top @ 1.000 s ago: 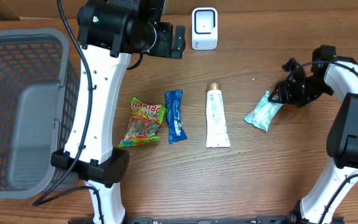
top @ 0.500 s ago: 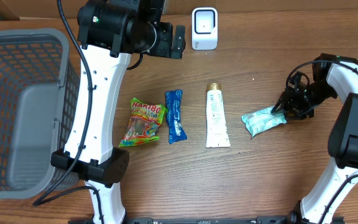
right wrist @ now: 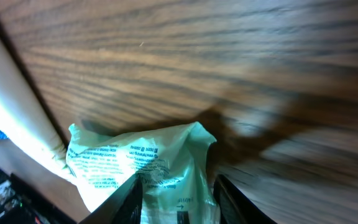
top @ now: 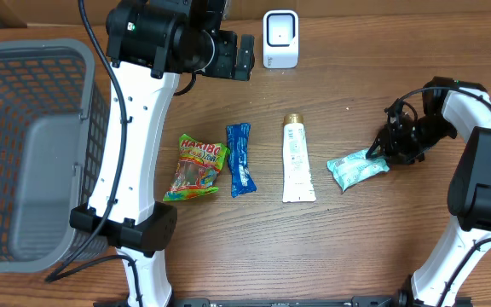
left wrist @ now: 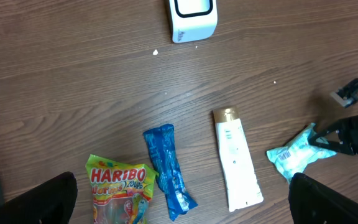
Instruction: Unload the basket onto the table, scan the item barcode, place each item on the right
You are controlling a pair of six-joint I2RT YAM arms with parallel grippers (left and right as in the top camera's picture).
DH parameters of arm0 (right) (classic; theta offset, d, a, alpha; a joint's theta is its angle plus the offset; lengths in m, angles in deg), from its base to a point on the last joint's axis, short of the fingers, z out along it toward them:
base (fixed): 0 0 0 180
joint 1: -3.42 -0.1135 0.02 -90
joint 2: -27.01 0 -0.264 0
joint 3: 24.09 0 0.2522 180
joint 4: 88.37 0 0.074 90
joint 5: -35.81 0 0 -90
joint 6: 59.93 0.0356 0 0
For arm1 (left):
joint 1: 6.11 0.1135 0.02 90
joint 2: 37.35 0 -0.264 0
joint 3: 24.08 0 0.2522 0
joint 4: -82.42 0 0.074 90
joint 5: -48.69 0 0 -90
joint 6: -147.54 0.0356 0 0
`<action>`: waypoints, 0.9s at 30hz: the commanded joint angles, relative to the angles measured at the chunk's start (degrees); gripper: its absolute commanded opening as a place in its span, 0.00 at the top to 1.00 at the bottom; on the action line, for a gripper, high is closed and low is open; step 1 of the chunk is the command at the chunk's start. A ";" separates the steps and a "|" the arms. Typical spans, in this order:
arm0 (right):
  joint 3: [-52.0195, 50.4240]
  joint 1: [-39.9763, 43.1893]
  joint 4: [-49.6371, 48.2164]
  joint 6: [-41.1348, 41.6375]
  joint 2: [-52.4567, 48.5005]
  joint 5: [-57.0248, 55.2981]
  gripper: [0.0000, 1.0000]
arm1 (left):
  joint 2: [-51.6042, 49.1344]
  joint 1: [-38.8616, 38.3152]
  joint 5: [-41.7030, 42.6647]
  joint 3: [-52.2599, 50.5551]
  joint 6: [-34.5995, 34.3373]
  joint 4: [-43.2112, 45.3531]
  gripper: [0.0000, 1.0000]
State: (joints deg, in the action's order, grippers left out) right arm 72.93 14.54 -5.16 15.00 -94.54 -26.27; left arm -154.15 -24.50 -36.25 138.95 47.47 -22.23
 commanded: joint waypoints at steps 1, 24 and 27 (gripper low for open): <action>-3.02 -0.24 -0.79 -6.95 -0.72 4.83 0.61 | -0.72 -0.11 -0.63 0.02 1.07 0.04 0.00; -11.17 -2.10 -6.49 -7.48 -0.72 6.93 0.54 | -0.72 -0.11 -0.63 0.02 1.07 0.02 0.00; -11.28 -2.10 -6.82 -7.45 -0.72 6.95 0.76 | -0.72 -0.11 -0.63 0.02 1.07 0.02 0.00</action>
State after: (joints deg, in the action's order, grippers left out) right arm 63.58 13.21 -10.95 8.12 -93.69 -15.40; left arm -154.15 -24.50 -36.25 138.95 47.47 -22.23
